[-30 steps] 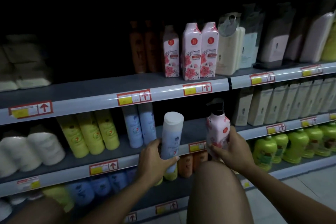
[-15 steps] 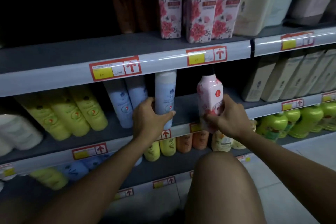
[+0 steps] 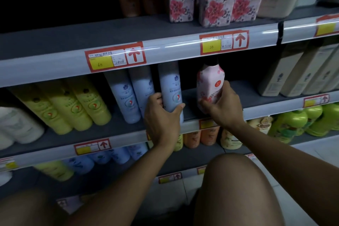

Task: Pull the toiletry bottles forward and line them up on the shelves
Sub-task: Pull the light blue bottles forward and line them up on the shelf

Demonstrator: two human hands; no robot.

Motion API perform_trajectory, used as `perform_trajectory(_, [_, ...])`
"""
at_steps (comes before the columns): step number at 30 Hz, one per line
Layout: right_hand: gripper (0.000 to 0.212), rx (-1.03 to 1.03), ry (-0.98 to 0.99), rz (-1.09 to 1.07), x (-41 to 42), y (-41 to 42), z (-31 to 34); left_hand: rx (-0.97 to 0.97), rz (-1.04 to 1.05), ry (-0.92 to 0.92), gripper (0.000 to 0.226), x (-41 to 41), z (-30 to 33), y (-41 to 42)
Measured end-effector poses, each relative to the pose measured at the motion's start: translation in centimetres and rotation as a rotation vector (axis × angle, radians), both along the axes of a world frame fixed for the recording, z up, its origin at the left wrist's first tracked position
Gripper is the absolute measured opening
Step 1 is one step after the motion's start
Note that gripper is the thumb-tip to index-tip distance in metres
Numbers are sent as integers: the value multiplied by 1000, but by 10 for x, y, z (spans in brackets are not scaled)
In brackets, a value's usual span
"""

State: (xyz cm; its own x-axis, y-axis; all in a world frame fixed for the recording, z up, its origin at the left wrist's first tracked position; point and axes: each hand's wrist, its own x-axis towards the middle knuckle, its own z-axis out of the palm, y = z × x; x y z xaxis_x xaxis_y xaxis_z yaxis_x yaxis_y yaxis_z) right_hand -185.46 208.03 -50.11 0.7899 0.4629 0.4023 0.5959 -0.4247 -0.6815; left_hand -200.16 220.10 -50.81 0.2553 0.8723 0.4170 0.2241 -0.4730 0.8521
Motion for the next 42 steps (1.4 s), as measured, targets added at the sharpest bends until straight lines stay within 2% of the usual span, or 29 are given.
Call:
perform_trajectory(5, [67,84,21,-58,1,2,-12,17,30,-49,51,4,-5,10])
perform_trajectory(12, [68,67,-9,-58,0,4,-16,79,99,-97,54,4,-14,-6])
perform_trajectory(19, [74,-2,12,-47,1,2,-16,10,235,85,58,1,-2,-11])
perform_trajectory(23, [74,-73,41,-18,1,-1,-19,-36,177,144,49,-2,-9,-6])
perform_trajectory(28, [67,-92,60,-33,-1,-2,-24,-28,148,101,46,0,-7,2])
perform_trajectory(36, [66,-92,74,-67,5,19,-20,-63,175,116,48,8,-9,4])
perform_trajectory(42, [63,-92,94,-88,14,41,-17,-12,119,77,50,7,-16,5])
